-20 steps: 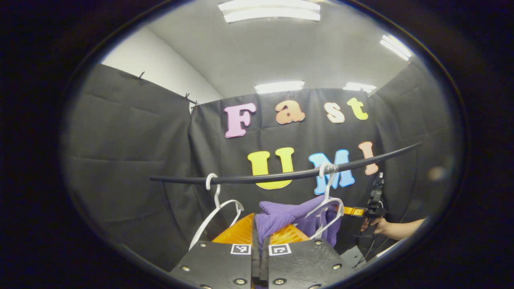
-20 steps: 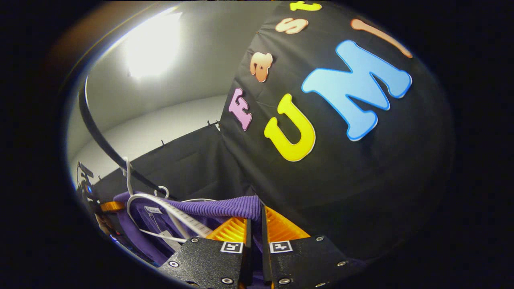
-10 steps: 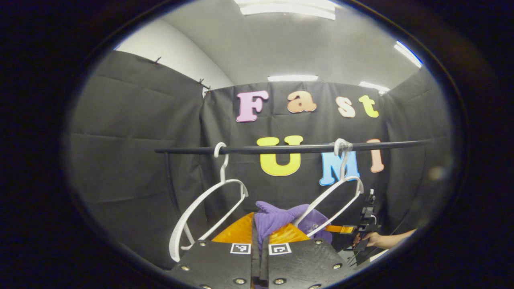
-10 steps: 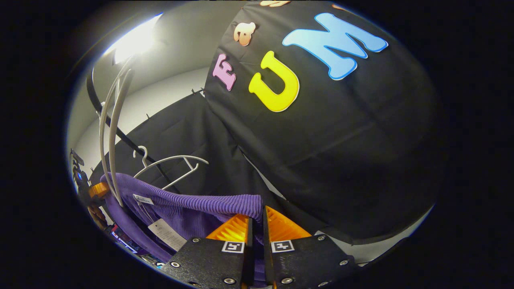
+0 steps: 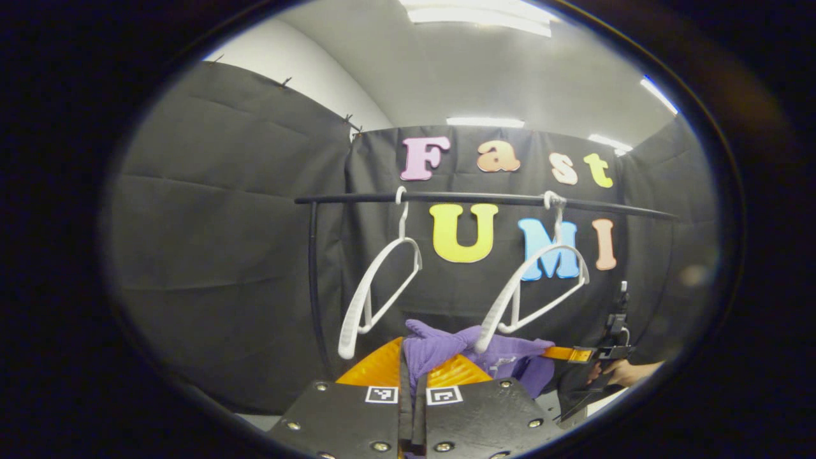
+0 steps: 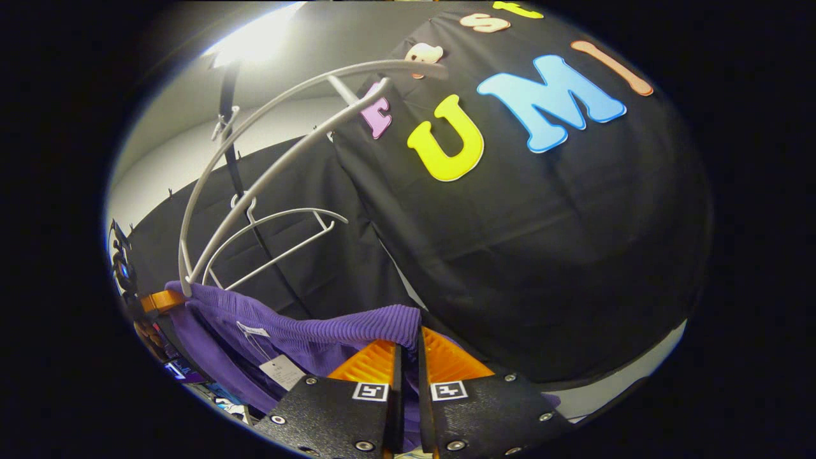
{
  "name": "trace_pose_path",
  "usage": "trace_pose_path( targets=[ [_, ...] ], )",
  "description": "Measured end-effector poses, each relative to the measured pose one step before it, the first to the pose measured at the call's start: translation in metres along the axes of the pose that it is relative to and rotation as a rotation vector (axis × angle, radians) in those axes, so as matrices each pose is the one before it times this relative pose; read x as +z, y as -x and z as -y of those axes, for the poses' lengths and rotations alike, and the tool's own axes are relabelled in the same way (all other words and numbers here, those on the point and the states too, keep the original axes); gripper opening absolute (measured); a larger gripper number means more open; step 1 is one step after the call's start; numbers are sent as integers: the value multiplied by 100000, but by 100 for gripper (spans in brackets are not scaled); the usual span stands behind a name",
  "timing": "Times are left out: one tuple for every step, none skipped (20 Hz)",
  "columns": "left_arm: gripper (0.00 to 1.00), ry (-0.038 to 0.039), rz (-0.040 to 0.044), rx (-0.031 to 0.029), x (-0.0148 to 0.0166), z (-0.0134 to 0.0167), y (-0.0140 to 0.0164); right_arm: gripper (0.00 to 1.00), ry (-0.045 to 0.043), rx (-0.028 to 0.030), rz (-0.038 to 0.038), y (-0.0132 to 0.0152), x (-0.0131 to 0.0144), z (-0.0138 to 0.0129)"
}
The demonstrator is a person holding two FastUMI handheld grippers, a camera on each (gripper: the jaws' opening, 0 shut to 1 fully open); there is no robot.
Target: Grasp the clothes on the hanger with both hands and then place them into the laundry hamper below.
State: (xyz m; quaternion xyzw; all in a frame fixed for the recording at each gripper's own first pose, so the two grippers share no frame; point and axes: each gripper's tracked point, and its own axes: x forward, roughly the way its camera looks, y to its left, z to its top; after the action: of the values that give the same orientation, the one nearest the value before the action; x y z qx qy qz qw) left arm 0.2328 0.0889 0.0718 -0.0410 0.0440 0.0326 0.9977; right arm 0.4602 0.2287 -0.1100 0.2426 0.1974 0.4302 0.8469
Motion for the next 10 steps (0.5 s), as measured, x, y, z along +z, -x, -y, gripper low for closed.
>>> trace_pose_path(
  targets=[
    [1, -769, -506, -1273, -619, 321, 681, 10, 257, -1443, 1750, 391, 240, -191],
    [1, 56, -354, -2370, -441, 482, 741, 10, 1083, -1063, 1410, 867, -73, -371],
    [1, 923, 160, -3022, -447, 716, 1020, 10, 1208, -897, 1692, 637, 306, -298],
    [1, 630, 423, -3327, -367, 939, 840, 10, 1282, -457, 1236, 556, 411, -437],
    [6, 121, 247, -2801, -373, 827, 717, 10, 1081, -295, 751, 710, 186, -725],
    [1, 94, -489, -2967, -627, 654, 583, 10, 936, -43, 403, 1093, -86, -1171],
    [1, 33, -774, -3384, -739, 762, 299, 10, 793, -517, 66, 827, -191, -849],
    [6, 484, -298, -3097, -615, 931, 134, 10, 759, -527, -90, 870, -34, -678],
    [1, 1400, 118, -3100, -474, 890, -160, 10, 457, -401, 246, 595, -101, -615],
    [1, 1975, -108, -2855, -542, 742, 156, 10, 201, -228, -188, 581, -198, -584]
  ],
)
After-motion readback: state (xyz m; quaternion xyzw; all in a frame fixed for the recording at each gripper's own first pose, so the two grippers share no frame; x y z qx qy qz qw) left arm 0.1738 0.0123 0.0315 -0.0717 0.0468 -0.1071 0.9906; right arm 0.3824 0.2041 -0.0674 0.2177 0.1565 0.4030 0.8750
